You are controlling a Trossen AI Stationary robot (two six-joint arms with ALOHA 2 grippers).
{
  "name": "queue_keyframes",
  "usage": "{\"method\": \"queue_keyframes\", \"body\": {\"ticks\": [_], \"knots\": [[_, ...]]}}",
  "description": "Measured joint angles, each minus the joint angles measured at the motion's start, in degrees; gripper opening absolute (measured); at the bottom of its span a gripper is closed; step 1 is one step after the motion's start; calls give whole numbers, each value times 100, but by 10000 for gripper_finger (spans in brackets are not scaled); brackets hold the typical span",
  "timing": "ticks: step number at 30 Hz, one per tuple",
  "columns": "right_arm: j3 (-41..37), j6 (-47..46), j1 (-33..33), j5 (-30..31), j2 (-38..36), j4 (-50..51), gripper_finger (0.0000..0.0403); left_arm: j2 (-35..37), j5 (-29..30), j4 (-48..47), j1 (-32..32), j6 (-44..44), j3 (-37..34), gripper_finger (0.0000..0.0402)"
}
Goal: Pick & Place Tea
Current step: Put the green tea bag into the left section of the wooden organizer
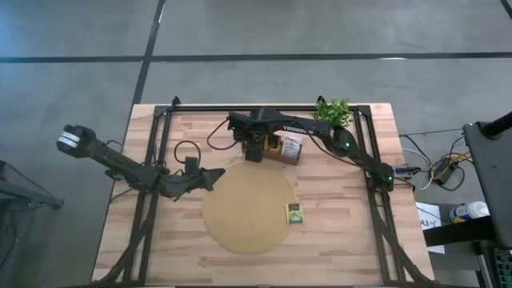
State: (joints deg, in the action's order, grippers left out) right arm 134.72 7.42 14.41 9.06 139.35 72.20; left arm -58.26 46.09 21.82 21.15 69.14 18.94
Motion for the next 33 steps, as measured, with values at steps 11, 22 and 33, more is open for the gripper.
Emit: {"method": "queue_keyframes", "body": {"ticks": [11,22,33], "knots": [[0,11,-18,-552,-694,542,111,-14,-39,13,-4,7,-1,76],[-121,-712,-585,-1799,-890,1568,103,-765,-1098,51,-68,-98,309,76],[-2505,-1779,-1515,-1122,-2628,-1289,101,-1640,-1003,-126,200,-1531,1678,76]]}}
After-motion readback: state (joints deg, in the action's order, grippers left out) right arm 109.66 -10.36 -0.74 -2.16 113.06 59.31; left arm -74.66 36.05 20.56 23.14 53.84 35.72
